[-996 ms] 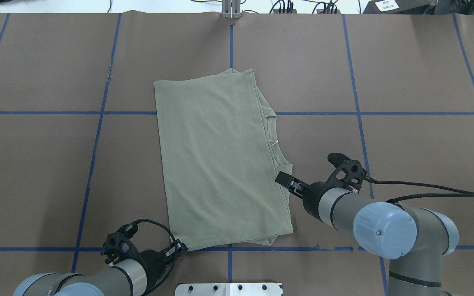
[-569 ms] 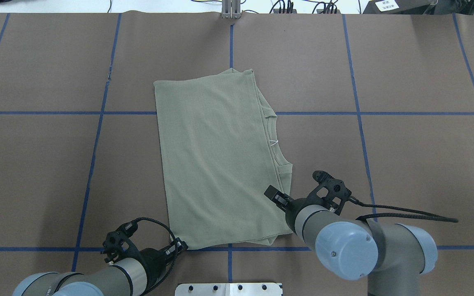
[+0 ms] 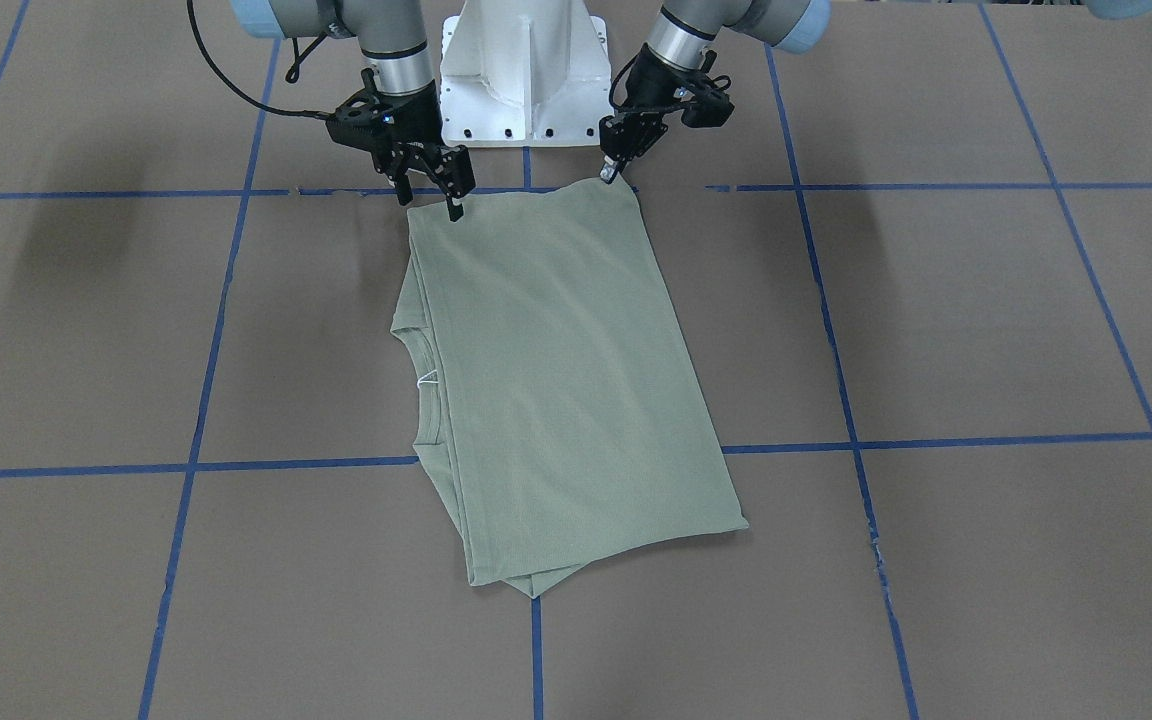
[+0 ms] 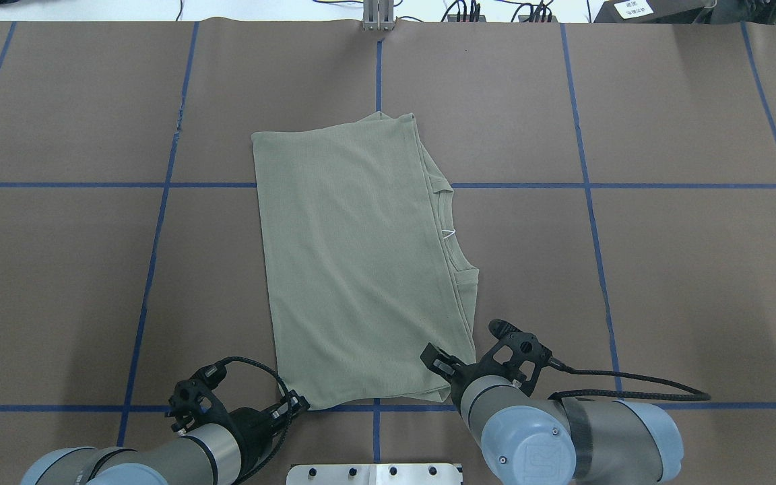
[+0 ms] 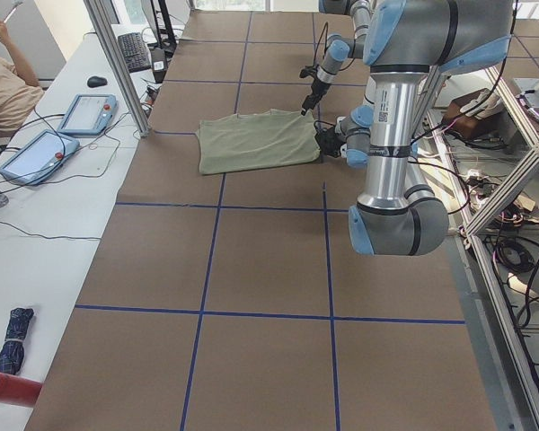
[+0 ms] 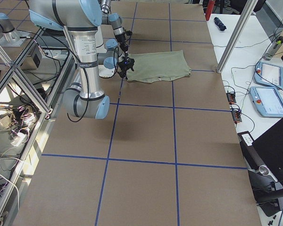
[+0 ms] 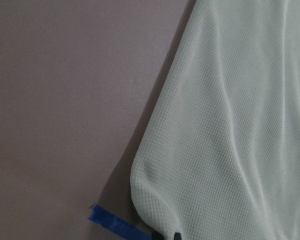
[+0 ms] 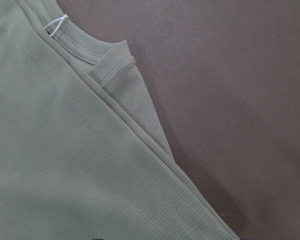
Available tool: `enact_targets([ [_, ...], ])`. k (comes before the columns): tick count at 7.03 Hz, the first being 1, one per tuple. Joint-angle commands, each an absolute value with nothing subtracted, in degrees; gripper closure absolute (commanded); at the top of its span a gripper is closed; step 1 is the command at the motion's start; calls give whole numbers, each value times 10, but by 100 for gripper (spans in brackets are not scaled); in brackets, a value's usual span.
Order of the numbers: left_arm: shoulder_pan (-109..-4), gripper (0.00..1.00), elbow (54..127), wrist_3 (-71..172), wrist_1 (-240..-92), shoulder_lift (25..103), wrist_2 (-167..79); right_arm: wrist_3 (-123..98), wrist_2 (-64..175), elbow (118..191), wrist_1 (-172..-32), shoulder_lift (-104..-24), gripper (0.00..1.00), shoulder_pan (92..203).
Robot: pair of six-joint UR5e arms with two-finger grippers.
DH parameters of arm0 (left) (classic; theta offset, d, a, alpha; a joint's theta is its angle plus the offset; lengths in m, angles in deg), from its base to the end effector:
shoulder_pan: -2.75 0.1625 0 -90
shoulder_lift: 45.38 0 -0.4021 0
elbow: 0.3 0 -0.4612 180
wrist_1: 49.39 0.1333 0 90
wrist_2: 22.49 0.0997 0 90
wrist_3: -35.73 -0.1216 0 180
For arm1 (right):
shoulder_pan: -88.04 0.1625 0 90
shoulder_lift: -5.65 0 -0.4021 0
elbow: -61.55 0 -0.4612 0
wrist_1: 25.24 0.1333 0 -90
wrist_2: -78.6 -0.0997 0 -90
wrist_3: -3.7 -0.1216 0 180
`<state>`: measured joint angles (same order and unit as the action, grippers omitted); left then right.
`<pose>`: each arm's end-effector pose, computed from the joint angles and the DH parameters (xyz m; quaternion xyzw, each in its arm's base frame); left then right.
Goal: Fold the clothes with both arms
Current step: 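Slide the right gripper toward the left gripper along the near edge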
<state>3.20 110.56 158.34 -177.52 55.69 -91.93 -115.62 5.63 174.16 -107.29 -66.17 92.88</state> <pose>0.6110 -0.1712 0.2583 -0.0206 0.5830 -0.3216 0.7458 -0.6113 -0.2213 0.2450 0.0453 -0.4274 0.3230 0.8432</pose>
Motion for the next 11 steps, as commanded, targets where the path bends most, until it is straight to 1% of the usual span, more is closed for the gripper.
enact_targets([
  [1,33,100,1106,1583,-1775,557,-919,-1157,61,1736,-1073,-660,13,926],
  [2,34,100,1105,1583,-1775,558,-919,-1157,64,1734,-1073,-656,17,927],
  [4,35,100,1106,1583,-1775,558,-919,-1157,74,1716,-1073,-641,19,927],
  [6,35,100,1105,1583,-1775,558,-919,-1157,74,1715,-1073,-641,19,927],
  [7,35,100,1105,1583,-1775,558,-919,-1157,75,1714,-1073,-639,27,927],
  [8,35,100,1105,1583,-1775,558,-919,-1162,85,1713,-1072,-630,58,928],
  [9,35,100,1106,1583,-1775,558,-919,-1170,86,1712,-1072,-629,95,928],
  [10,36,100,1106,1583,-1775,558,-919,-1170,86,1712,-1073,-629,100,928],
  [11,36,100,1106,1583,-1775,558,-919,-1170,86,1711,-1074,-630,100,928],
])
